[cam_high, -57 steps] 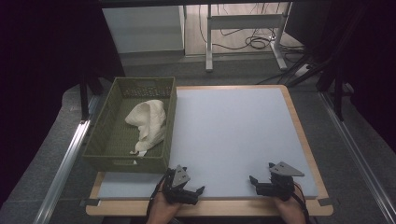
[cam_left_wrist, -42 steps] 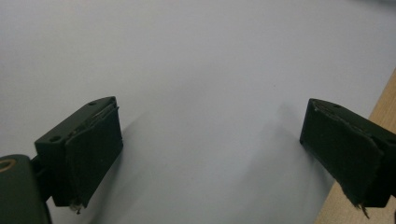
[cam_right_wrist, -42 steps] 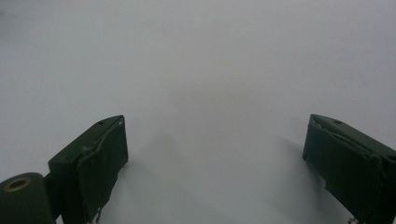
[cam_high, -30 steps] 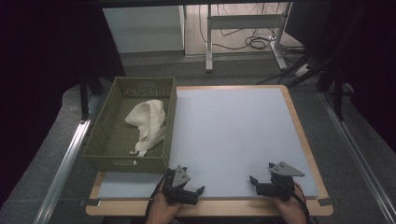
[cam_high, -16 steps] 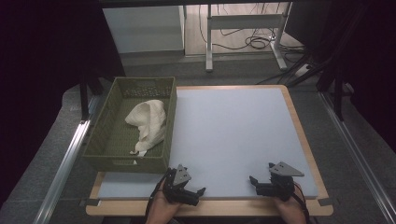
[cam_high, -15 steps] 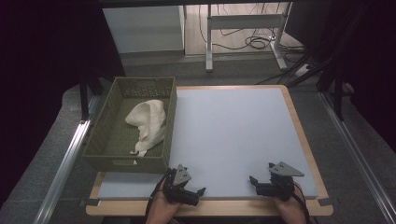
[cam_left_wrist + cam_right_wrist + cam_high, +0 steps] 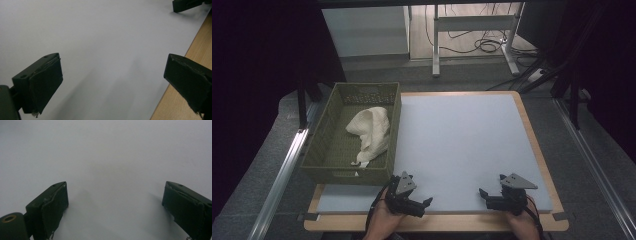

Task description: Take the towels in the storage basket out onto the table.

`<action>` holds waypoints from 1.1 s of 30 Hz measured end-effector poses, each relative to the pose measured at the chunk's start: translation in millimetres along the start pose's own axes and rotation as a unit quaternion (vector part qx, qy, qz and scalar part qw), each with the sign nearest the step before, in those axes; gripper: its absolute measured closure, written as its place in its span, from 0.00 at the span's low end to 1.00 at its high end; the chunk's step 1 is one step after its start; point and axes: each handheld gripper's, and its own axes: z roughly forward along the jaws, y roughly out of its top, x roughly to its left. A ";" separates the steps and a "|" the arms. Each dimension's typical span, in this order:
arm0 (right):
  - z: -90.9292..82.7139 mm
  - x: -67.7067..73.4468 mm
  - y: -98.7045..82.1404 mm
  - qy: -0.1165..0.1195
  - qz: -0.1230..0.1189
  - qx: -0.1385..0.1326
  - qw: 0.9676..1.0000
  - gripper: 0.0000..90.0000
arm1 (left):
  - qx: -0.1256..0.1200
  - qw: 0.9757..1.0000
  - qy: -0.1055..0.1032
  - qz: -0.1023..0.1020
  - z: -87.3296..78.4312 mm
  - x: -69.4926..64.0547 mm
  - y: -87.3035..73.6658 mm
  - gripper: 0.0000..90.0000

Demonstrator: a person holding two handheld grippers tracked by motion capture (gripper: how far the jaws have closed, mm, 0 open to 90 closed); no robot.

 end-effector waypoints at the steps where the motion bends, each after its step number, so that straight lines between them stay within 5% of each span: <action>1: 0.0 0.0 0.0 0.000 0.000 0.000 1.000 0.08 | 0.000 1.000 -0.004 -0.001 -1.4 0.2 2.1 0.02; 17: 0.0 0.0 0.0 0.000 0.000 0.000 1.000 0.08 | 0.003 0.999 -0.011 0.034 -19.3 2.6 33.6 0.03; 33: 0.0 0.0 0.0 0.000 0.001 0.000 1.000 0.08 | -0.006 0.999 -0.011 0.031 -43.0 19.4 62.7 0.03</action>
